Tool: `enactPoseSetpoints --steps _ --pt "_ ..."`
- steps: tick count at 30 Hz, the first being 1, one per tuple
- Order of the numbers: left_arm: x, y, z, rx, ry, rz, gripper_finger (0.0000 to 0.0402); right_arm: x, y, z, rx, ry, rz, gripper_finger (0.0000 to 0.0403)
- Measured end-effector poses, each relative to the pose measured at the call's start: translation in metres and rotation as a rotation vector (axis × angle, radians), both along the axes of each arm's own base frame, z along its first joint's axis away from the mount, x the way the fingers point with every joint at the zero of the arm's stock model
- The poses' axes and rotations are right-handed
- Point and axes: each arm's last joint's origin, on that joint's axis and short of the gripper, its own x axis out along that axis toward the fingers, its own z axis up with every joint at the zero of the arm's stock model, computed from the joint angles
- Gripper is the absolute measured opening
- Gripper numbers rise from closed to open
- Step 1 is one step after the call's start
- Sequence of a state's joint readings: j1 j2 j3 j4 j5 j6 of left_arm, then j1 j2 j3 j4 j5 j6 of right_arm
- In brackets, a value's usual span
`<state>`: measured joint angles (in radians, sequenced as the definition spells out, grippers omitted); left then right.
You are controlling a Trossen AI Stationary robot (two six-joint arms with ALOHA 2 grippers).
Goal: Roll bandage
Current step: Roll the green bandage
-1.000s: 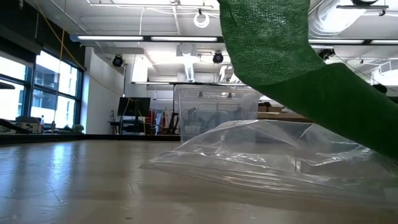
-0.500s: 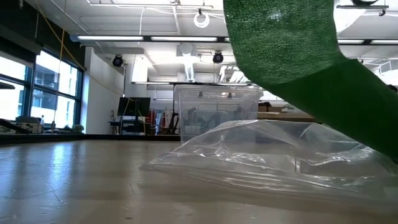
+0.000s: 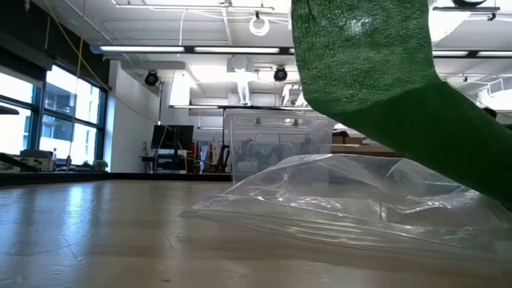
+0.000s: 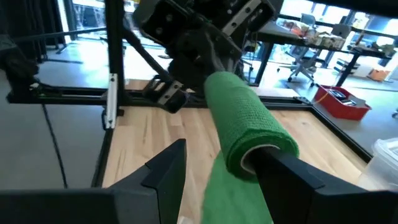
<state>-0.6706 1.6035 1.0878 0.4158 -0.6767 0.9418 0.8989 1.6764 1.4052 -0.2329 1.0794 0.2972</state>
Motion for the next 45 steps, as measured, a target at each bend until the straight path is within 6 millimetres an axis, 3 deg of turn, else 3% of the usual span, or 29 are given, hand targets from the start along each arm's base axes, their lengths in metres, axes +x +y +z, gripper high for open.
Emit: enactPoseSetpoints --steps 5,12,21,28,37,45 --pt "0.001 0.001 0.0 -0.041 0.002 0.0 0.0005 0.004 -0.004 0.0 0.005 -0.002 -0.018 0.0152" --pt "0.003 0.013 0.005 -0.379 0.035 -0.031 0.0042 0.003 -0.003 -0.001 -0.07 0.023 -0.001 0.0015" --pt "0.003 0.06 0.029 -0.808 0.304 -0.385 0.0129 0.002 0.001 -0.001 -0.5 0.109 0.105 0.0006" --pt "0.011 0.08 0.032 -1.214 0.352 -0.268 0.0142 0.004 0.003 -0.007 -0.85 0.195 0.034 0.0009" --pt "0.015 0.088 0.034 -1.331 0.322 -0.218 0.0142 0.009 0.015 -0.024 -1.076 0.273 -0.016 0.0009" --pt "0.021 0.092 0.032 -1.371 0.274 -0.167 0.0142 0.005 0.021 -0.026 -1.068 0.258 -0.019 0.0009"
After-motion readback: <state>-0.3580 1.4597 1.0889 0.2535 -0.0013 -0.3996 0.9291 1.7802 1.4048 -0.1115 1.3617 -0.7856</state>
